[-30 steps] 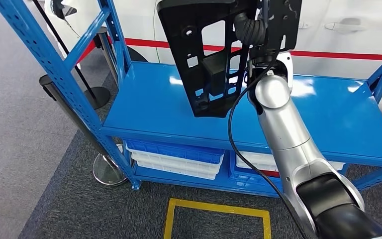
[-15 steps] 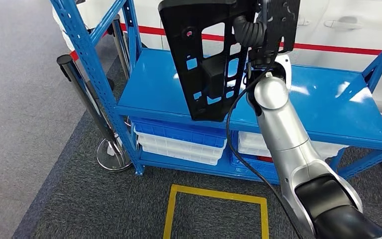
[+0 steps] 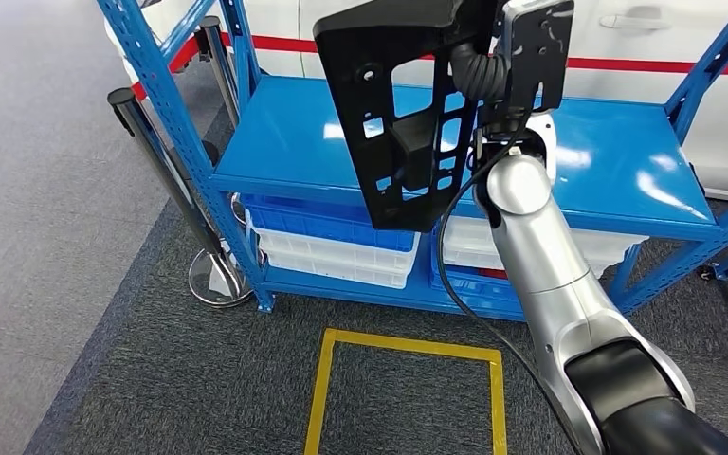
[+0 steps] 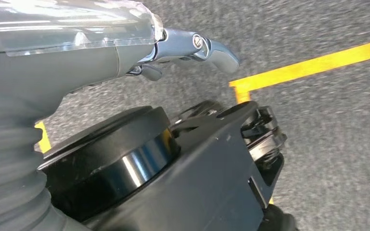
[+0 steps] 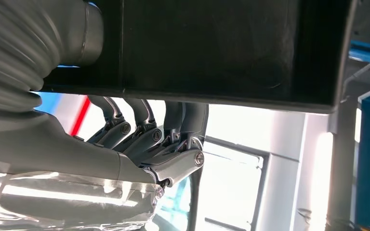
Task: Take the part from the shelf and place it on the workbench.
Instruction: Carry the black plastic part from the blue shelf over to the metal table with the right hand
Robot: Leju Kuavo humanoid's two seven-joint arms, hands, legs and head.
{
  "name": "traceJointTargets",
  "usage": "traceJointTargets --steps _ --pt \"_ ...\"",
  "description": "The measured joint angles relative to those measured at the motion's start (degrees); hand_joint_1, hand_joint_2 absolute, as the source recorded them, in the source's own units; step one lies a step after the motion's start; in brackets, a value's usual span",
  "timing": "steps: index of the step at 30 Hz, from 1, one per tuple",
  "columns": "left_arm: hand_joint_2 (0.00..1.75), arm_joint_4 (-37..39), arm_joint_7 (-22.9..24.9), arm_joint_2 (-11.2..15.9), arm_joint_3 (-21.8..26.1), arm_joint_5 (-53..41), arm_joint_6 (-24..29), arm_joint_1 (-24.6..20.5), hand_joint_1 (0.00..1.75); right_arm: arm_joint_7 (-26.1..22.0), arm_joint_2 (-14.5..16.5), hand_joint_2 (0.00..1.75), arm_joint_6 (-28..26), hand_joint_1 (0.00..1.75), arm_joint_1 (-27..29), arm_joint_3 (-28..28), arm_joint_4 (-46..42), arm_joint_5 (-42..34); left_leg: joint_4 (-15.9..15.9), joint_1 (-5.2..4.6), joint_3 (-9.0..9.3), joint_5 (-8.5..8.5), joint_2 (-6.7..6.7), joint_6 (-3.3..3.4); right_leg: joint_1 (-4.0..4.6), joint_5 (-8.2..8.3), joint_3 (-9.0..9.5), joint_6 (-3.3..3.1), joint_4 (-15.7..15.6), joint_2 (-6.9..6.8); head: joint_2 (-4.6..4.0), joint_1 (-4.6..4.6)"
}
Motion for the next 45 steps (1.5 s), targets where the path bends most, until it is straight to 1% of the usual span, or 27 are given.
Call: traceJointTargets --steps 1,3,5,6,8,9,11,13,14,15,17,19,20,21,23,24,26,28,29,31,33,35,36,39,41,43,45 --pt "1.75 0.0 0.0 0.1 0.0 0.0 0.0 0.0 0.0 -0.1 0.0 1.75 0.0 1.75 0.3 -0.1 0.0 -0.1 -0.4 0.05 1.43 1.4 0.0 -0.04 -0.01 0.63 -0.94 0.16 0.2 -0.01 0.0 0.0" --pt "1.75 0.0 0.0 0.2 0.0 0.0 0.0 -0.1 0.0 -0.1 0.0 1.75 0.0 1.75 0.6 -0.2 0.0 -0.1 -6.7 0.06 6.99 3.09 0.0 0.19 -0.02 1.7 -2.58 0.59 0.6 -0.02 0.0 -0.02" --pt "1.75 0.0 0.1 0.3 -0.1 0.0 0.0 -0.1 0.0 -0.3 -0.1 1.75 0.0 1.75 0.7 -0.5 -0.1 -0.2 -14.2 -0.19 12.08 1.85 -0.12 0.79 0.04 2.64 -3.46 1.23 0.9 -0.07 0.0 0.04" --pt "1.75 0.0 0.1 0.4 -0.2 0.0 0.0 -0.1 0.0 -0.5 -0.2 1.75 -0.1 1.75 0.8 -0.7 -0.1 -0.2 -16.2 -0.38 13.14 1.11 -0.18 1.14 0.08 3.16 -3.59 1.6 0.8 -0.11 0.0 0.03" --pt "1.75 0.0 0.1 0.4 -0.2 0.0 -0.2 0.0 0.0 -0.8 -0.4 1.75 -0.1 1.75 1.2 -1.0 0.0 -0.3 -17.1 -0.49 12.95 1.76 -0.13 2.03 0.0 4.08 -3.64 2.4 0.4 -0.11 0.0 0.03" --pt "1.75 0.0 0.2 0.4 -0.3 0.0 -0.3 0.0 0.0 -0.9 -0.6 1.75 -0.1 1.75 1.5 -1.2 0.0 -0.4 -17.3 -0.42 12.71 2.35 -0.03 2.49 -0.09 3.65 -3.89 2.73 0.6 -0.01 0.0 0.03" --pt "1.75 0.0 0.2 0.4 -0.3 0.0 -0.5 0.1 0.0 -1.3 -1.2 1.75 -0.1 1.75 2.3 -1.7 0.0 -0.7 -17.8 -0.24 11.71 3.84 0.19 3.4 -0.3 -0.53 -5.29 3.25 4.2 0.23 0.0 0.08" --pt "1.75 0.0 0.2 0.4 -0.3 0.0 -0.6 0.1 0.0 -1.8 -1.8 1.75 -0.1 1.75 3.5 -2.2 0.1 -1.0 -17.8 -0.39 10.16 5.13 0.24 3.85 -0.35 -6.2 -7.39 3.65 11.8 0.36 0.0 0.09" --pt "1.75 0.0 0.2 0.4 -0.3 0.0 -0.6 0.2 0.0 -2.2 -2.1 1.75 0.0 1.75 4.2 -2.5 0.1 -1.1 -17.7 -0.48 9.38 5.69 0.23 3.88 -0.36 -7.54 -7.99 3.8 15.2 0.37 0.0 0.1" --pt "1.75 0.0 0.3 0.4 -0.3 0.0 -0.6 0.3 0.0 -2.5 -2.3 1.75 0.1 1.75 5.1 -2.8 0.2 -1.2 -17.7 -0.56 8.63 6.22 0.21 3.87 -0.36 -7.57 -7.81 3.83 17.0 0.37 0.0 0.09" --pt "1.75 0.0 0.5 0.4 -0.3 0.0 -0.6 0.5 0.0 -3.2 -2.7 1.75 0.3 1.75 6.7 -3.2 0.2 -1.3 -17.4 -0.71 7.29 7.11 0.18 3.69 -0.31 -5.15 -4.18 3.55 14.1 0.38 0.0 0.09" --pt "1.75 0.0 0.6 0.4 -0.3 0.0 -0.6 0.5 0.0 -3.8 -2.8 1.75 0.4 1.75 7.8 -3.6 0.2 -1.2 -17.0 -0.88 6.24 7.78 0.19 3.34 -0.03 -4.23 1.82 2.78 5.9 0.4 0.0 0.07" --pt "1.75 0.0 0.6 0.4 -0.3 0.0 -0.6 0.5 0.0 -4.0 -2.9 1.75 0.4 1.75 8.1 -3.7 0.1 -1.2 -16.8 -0.96 5.93 8.09 0.22 3.06 0.18 -4.41 3.82 2.38 2.9 0.41 0.0 0.07" --pt "1.75 0.0 0.7 0.4 -0.3 0.0 -0.6 0.5 0.0 -4.1 -2.9 1.75 0.4 1.75 8.3 -3.8 0.1 -1.2 -16.7 -0.98 5.72 8.42 0.25 2.75 0.39 -4.81 4.87 2.03 1.0 0.42 0.0 0.1" --pt "1.75 0.0 0.7 0.4 -0.3 0.0 -0.6 0.5 0.0 -4.2 -3.0 1.75 0.4 1.75 8.7 -4.1 0.1 -1.2 -16.9 -1.0 5.53 9.05 0.27 2.07 0.41 -4.29 4.81 1.35 0.3 0.37 0.0 0.17" --pt "1.75 0.0 0.7 0.4 -0.3 0.0 -0.6 0.5 0.0 -4.2 -3.0 1.75 0.4 1.75 8.9 -4.1 0.1 -1.2 -16.6 -0.97 5.26 8.73 0.22 1.74 0.25 -3.87 4.62 0.94 0.0 0.25 0.0 0.2" --pt "1.75 0.0 0.7 0.5 -0.3 0.0 -0.6 0.6 0.0 -4.2 -3.0 1.75 0.4 1.75 9.0 -4.1 0.1 -1.2 -13.2 -0.88 3.9 5.37 0.13 1.09 -0.13 -2.76 3.88 0.12 -0.4 0.01 0.0 0.16" --pt "1.75 0.0 0.7 0.5 -0.3 0.0 -0.6 0.7 0.0 -4.1 -3.0 1.75 0.4 1.75 9.2 -4.1 0.1 -1.2 -5.8 -0.57 1.51 0.14 0.11 0.55 -0.1 -1.76 2.62 -0.19 -0.3 -0.04 0.0 0.14" --pt "1.75 0.0 0.7 0.5 -0.3 0.0 -0.6 0.7 0.0 -4.1 -3.0 1.75 0.4 1.75 9.4 -4.1 0.1 -1.2 -2.2 -0.42 0.63 -1.46 0.12 0.31 -0.09 -1.28 1.94 -0.16 -0.3 -0.04 0.0 0.14" --pt "1.75 0.0 0.7 0.5 -0.3 0.0 -0.6 0.7 0.0 -4.1 -3.0 1.75 0.4 1.75 9.8 -4.1 0.1 -1.2 -0.3 -0.18 1.54 -1.21 0.13 -0.01 -0.11 -0.37 0.61 0.06 0.0 -0.03 0.0 0.14" --pt "1.75 0.0 0.7 0.6 -0.3 0.0 -0.6 0.6 0.0 -4.1 -3.0 1.75 0.4 1.75 10.0 -4.2 0.1 -1.2 -7.0 -0.01 6.73 1.5 0.14 0.01 -0.17 0.29 -0.49 0.45 0.4 -0.03 0.0 0.13" --pt "1.75 0.0 0.7 0.7 -0.3 0.0 -0.6 0.6 0.0 -4.1 -3.1 1.75 0.4 1.75 10.0 -4.3 0.0 -1.2 -14.4 -0.17 11.57 2.39 0.06 0.53 -0.11 0.81 -1.3 1.06 0.9 -0.06 0.0 0.17" --pt "1.75 0.0 0.7 0.7 -0.3 0.0 -0.6 0.6 0.0 -4.1 -3.1 1.75 0.4 1.75 10.0 -4.3 -0.1 -1.2 -16.0 -0.31 12.5 2.24 0.01 0.86 -0.07 1.1 -1.5 1.43 1.0 -0.07 0.0 0.17" --pt "1.75 0.0 0.7 0.7 -0.3 0.0 -0.5 0.6 0.0 -4.4 -3.1 1.75 0.4 1.75 10.3 -4.5 -0.1 -1.2 -16.9 -0.4 12.12 2.95 0.03 2.11 -0.1 1.74 -1.84 2.6 1.0 0.0 0.0 0.21" --pt "1.75 0.0 0.7 0.7 -0.3 0.0 -0.4 0.5 0.0 -5.4 -3.4 1.75 0.3 1.75 11.4 -4.9 -0.2 -1.2 -17.4 -0.18 11.39 4.14 0.19 3.15 -0.23 -0.94 -2.87 3.07 3.3 0.2 0.0 0.25" --pt "1.75 0.0 0.7 0.7 -0.3 0.0 -0.2 0.6 0.0 -7.1 -3.7 1.75 0.0 1.75 13.9 -5.7 -0.5 -1.1 -17.5 -0.24 10.23 5.2 0.18 3.71 -0.3 -6.18 -5.06 3.34 10.0 0.37 0.0 0.28" --pt "1.75 0.0 0.7 0.7 -0.3 0.0 0.1 0.8 0.0 -9.0 -3.8 1.75 -0.5 1.75 17.5 -6.6 -0.9 -0.2 -17.3 -0.41 8.94 6.09 0.07 3.77 -0.3 -8.91 -6.37 3.52 16.0 0.45 0.0 0.28"
